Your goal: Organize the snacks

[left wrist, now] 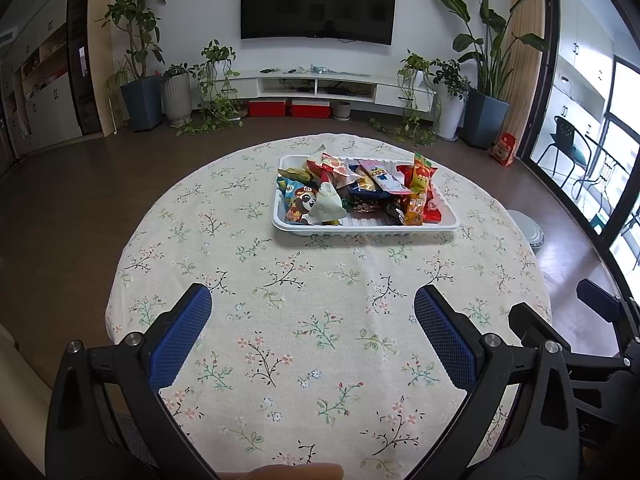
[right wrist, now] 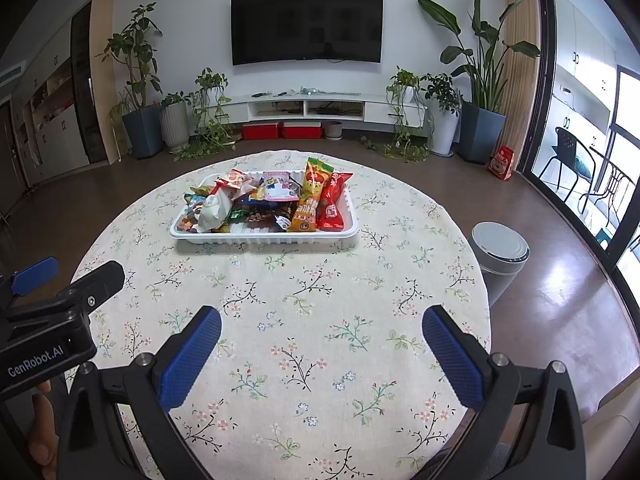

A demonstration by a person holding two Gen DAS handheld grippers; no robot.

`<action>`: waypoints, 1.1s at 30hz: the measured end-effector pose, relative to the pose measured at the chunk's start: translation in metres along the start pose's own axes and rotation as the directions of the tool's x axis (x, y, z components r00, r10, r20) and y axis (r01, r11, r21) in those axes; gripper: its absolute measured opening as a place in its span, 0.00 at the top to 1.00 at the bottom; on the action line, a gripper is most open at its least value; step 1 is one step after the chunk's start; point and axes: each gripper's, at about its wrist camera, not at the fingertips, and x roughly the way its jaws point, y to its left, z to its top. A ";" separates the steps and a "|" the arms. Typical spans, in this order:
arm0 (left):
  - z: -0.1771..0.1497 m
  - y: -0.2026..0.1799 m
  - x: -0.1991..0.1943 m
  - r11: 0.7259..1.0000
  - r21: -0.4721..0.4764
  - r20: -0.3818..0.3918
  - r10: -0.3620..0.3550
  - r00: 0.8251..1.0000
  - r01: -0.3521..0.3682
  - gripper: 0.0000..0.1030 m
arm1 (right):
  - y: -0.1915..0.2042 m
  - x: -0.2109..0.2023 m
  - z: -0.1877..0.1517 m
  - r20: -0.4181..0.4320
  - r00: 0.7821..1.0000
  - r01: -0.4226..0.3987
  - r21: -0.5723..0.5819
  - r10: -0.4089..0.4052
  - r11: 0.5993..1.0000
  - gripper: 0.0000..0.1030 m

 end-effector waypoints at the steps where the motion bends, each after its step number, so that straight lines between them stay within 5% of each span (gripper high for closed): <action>1: 0.000 0.000 0.000 1.000 0.001 -0.001 -0.001 1.000 0.001 0.00 | 0.000 0.000 0.000 0.001 1.000 0.001 0.000 -0.001 1.000 0.00; 33: -0.001 0.001 -0.001 1.000 -0.002 0.000 -0.002 1.000 0.002 0.00 | -0.001 0.000 -0.001 -0.010 1.000 0.000 -0.001 0.000 1.000 0.00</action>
